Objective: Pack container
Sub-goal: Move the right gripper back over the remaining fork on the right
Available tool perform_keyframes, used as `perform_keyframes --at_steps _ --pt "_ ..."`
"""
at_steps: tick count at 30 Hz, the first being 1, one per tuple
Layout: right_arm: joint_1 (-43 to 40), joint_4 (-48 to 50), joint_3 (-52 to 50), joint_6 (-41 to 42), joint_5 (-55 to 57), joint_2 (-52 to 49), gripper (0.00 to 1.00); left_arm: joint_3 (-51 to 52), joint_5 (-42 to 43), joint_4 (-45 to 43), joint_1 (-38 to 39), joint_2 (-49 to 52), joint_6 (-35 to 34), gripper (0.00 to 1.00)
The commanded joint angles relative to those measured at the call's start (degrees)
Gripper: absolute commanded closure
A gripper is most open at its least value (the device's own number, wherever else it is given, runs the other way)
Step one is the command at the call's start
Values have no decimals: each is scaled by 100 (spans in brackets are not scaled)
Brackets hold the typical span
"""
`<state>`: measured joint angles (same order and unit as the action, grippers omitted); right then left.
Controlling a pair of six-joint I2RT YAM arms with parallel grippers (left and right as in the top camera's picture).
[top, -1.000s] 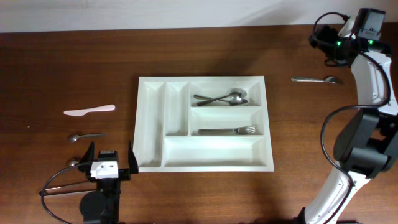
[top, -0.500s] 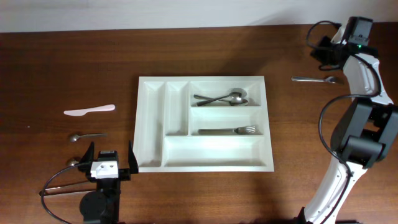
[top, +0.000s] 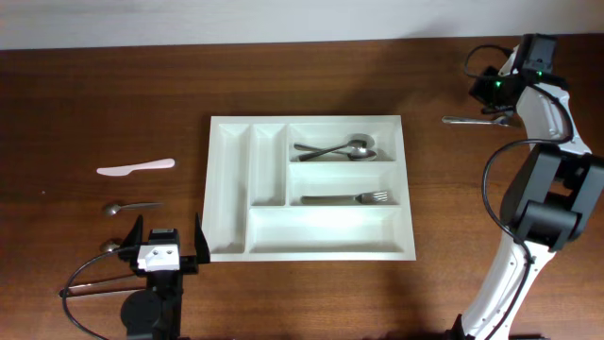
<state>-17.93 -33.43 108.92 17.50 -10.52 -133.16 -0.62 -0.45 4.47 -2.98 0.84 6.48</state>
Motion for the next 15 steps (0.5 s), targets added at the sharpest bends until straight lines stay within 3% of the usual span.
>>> perform_keyframes --at_steps 1,15 --pt "-9 -85 74 -57 221 -234 96 11 7 31 -17 -50 92 1" --pt "-9 -227 74 -57 422 -411 96 11 7 31 -17 -48 92 1"
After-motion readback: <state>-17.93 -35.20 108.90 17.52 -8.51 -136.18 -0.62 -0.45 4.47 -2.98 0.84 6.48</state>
